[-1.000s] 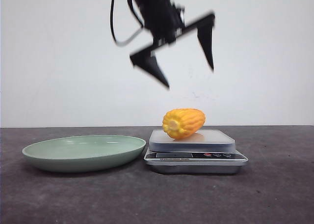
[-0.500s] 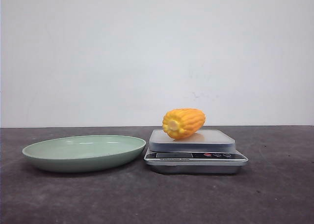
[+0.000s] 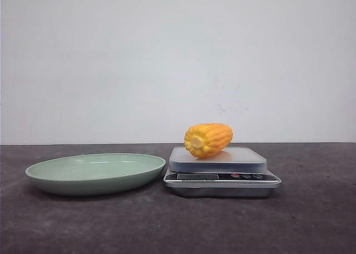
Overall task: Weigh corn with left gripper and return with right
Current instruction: 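Raise the left gripper away from the scale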
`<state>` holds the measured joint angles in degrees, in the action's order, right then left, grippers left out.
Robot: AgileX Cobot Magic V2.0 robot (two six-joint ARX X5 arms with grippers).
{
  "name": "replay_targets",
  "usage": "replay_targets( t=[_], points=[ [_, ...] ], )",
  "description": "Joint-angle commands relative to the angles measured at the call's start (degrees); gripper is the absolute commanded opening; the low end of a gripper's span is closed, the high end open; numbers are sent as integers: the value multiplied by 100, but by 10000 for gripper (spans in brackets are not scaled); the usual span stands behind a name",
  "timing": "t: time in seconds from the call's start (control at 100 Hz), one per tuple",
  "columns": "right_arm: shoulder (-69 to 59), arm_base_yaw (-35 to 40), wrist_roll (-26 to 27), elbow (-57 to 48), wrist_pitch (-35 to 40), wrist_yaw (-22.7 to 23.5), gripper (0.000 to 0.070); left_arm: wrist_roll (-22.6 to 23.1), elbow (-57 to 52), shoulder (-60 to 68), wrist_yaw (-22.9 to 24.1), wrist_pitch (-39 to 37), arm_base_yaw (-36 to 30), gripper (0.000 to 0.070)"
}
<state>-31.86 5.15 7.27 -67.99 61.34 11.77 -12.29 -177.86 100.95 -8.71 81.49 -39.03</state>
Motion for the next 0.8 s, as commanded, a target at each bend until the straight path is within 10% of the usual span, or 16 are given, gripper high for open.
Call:
replay_targets(
  t=[0.0,0.48,0.79],
  points=[
    [-26,-4,-59,-74,-20,-20,457,94,-518,-221,52,339,-48,377],
    [-28,-4,133,-74,-422,669,457,127,2916,-3840,1519,343,-48,379],
    [-94,-4,925,-74,-2046,1591,457,133,4874,-5431,2448,343,-48,384]
  ],
)
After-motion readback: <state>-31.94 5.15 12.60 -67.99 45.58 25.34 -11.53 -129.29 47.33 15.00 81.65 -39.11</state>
